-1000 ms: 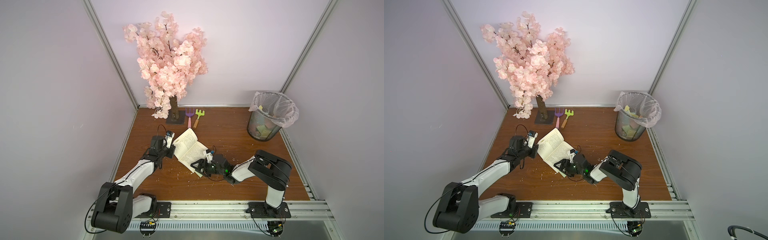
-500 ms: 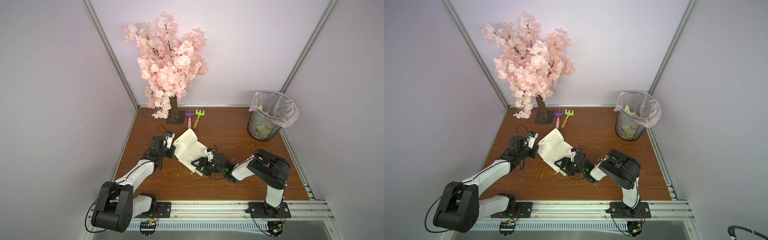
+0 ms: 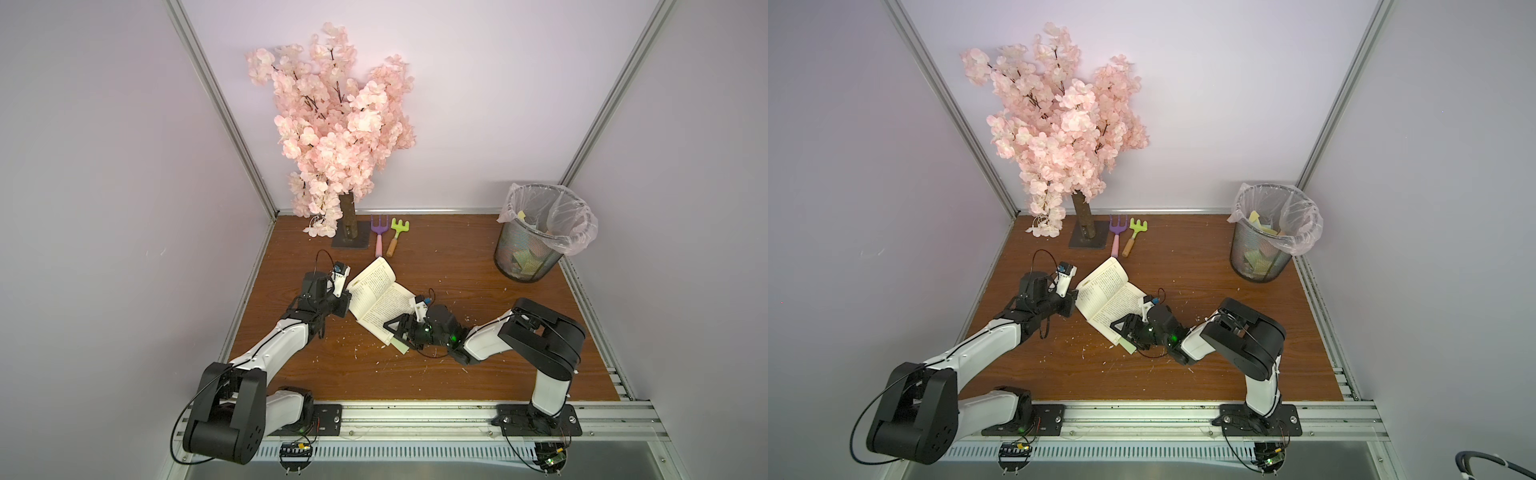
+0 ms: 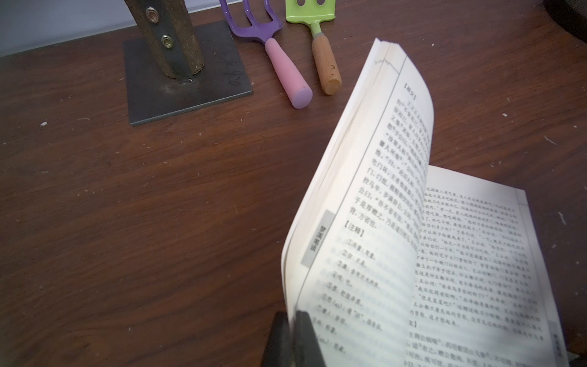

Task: Peel off the used sticky note
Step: Turn the page of the book at the center of the board.

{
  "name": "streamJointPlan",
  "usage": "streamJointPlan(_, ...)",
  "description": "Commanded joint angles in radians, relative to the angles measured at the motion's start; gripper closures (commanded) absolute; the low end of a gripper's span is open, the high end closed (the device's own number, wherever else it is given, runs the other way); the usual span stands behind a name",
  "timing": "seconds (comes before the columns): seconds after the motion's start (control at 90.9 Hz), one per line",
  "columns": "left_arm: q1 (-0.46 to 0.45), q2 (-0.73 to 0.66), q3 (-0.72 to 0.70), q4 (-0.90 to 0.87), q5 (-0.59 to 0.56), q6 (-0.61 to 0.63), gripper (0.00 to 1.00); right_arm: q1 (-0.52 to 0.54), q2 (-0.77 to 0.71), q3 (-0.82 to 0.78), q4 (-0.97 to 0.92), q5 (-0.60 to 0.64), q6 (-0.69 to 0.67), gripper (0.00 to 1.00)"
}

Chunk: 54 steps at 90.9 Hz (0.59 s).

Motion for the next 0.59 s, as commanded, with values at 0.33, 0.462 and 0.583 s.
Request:
streamJointPlan(0.33,-0.003,-0.009,-0.005,-0.063,0.129,0.057,0.98,-0.056,0.01,0.145,-0.073,-0.009,-0.088,0.34)
streamJointPlan(0.462,-0.01,-0.007,0.004,-0.085,0.169,0.078,0.98,-0.074,-0.002,0.154,-0.102,-0.007,-0.105,0.34)
streamJointPlan(0.583,-0.023,0.003,0.019,-0.11,0.207,0.105,0.98,-0.099,-0.004,0.16,-0.118,0.004,-0.122,0.32)
